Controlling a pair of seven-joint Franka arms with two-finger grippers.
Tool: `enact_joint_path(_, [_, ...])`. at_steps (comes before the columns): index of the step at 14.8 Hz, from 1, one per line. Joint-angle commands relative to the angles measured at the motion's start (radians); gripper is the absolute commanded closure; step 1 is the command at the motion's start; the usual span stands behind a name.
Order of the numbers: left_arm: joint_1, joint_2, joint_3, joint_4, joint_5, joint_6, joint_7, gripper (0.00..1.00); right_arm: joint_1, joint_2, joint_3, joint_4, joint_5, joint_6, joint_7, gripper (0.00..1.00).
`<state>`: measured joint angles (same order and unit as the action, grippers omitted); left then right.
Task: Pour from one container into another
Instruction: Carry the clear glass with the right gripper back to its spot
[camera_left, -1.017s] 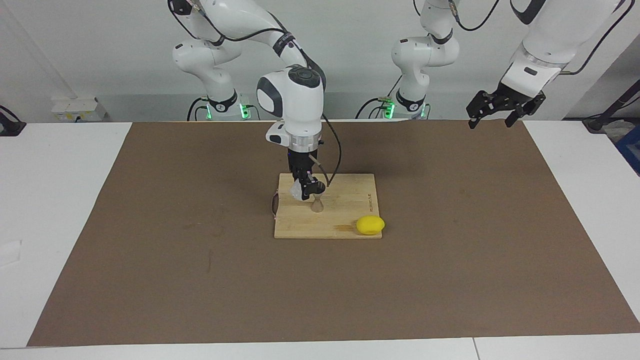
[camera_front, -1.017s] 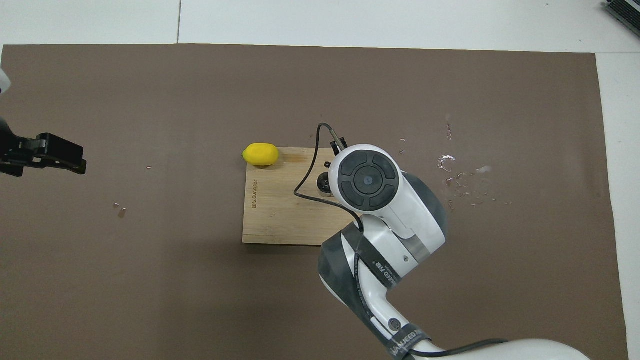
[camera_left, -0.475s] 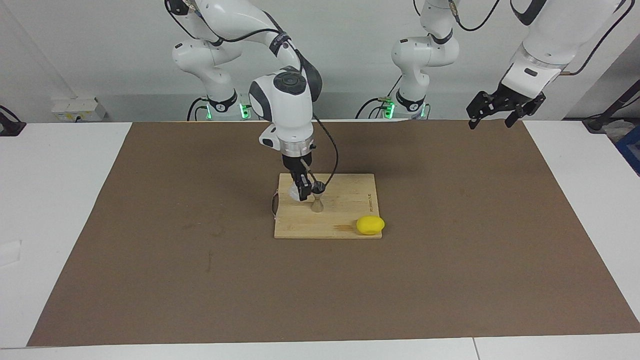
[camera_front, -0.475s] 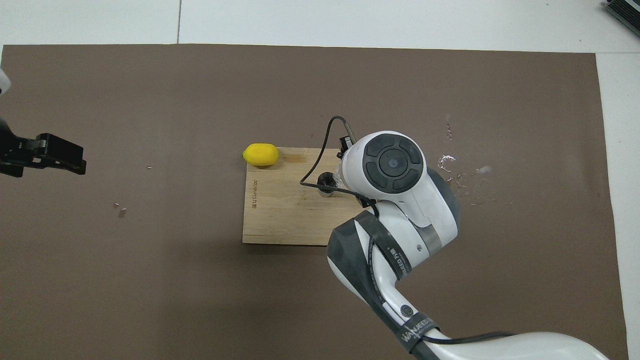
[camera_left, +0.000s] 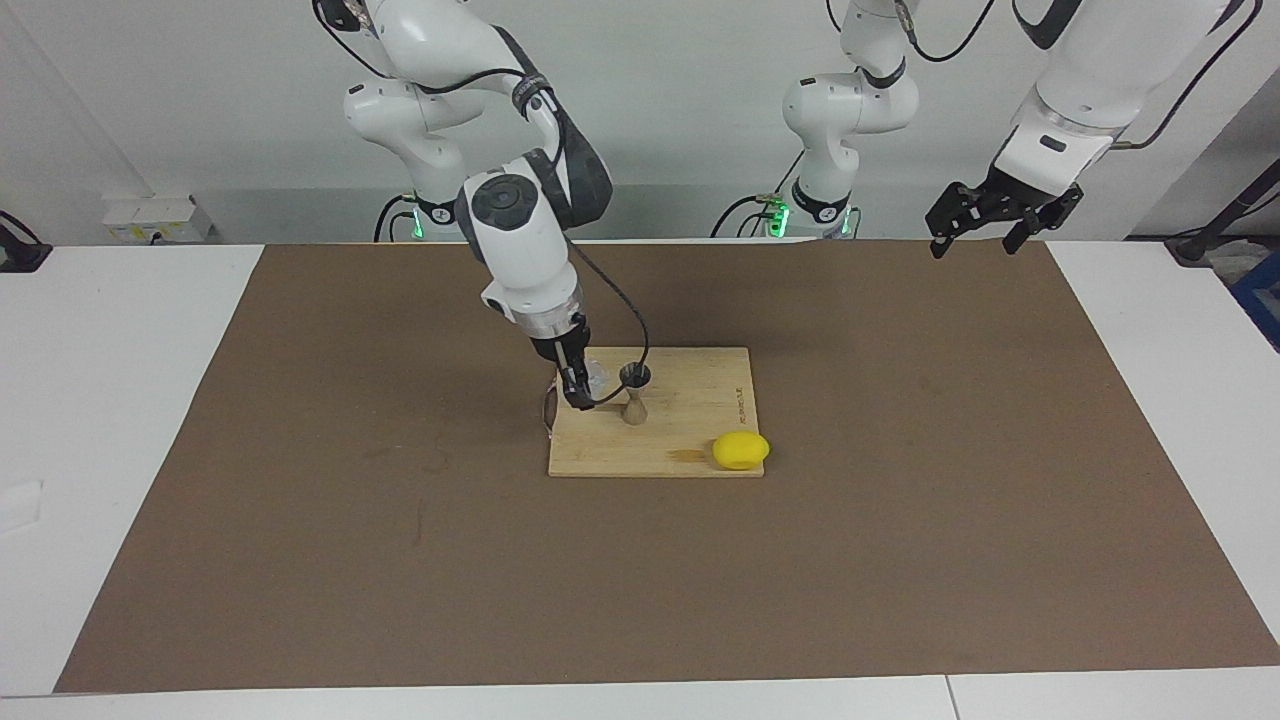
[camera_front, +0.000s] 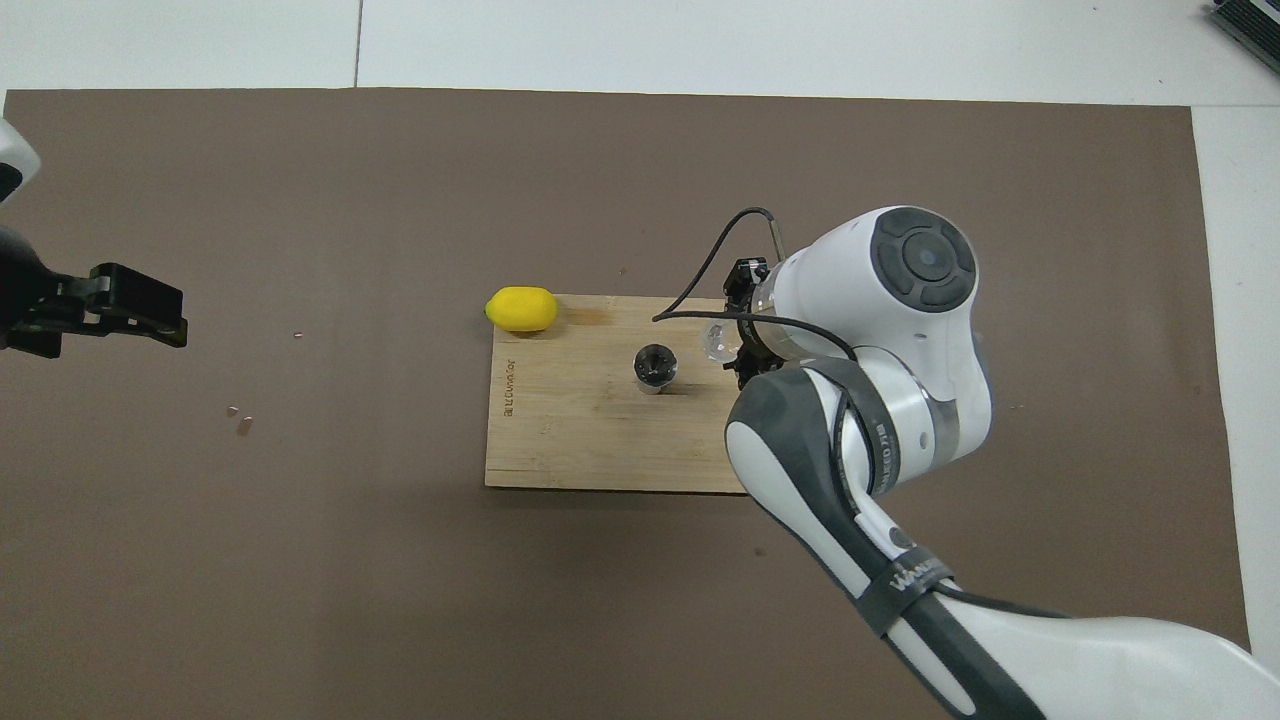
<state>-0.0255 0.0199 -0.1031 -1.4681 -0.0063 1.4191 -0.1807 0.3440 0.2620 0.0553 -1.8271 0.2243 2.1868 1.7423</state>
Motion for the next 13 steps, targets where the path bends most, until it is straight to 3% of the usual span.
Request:
enact_joint_path(1, [-0.028, -0.028, -0.009, -0.035, 0.005, 0.027, -0.101, 0.00, -0.092, -0.032, 0.011, -0.075, 0.145, 0.013, -0.117, 0.72])
enact_joint_path(4, [-0.024, -0.031, -0.006, -0.034, 0.011, 0.009, -0.074, 0.00, -0.203, -0.050, 0.011, -0.158, 0.263, 0.011, -0.281, 0.72])
enact_joint_path(7, [-0.013, -0.032, 0.003, -0.026, 0.040, 0.006, 0.085, 0.00, -0.308, -0.056, 0.011, -0.224, 0.314, 0.010, -0.452, 0.72])
enact_joint_path(13, [0.021, -0.044, 0.008, -0.034, 0.060, -0.006, 0.218, 0.00, -0.450, -0.037, 0.011, -0.250, 0.391, -0.022, -0.656, 0.70])
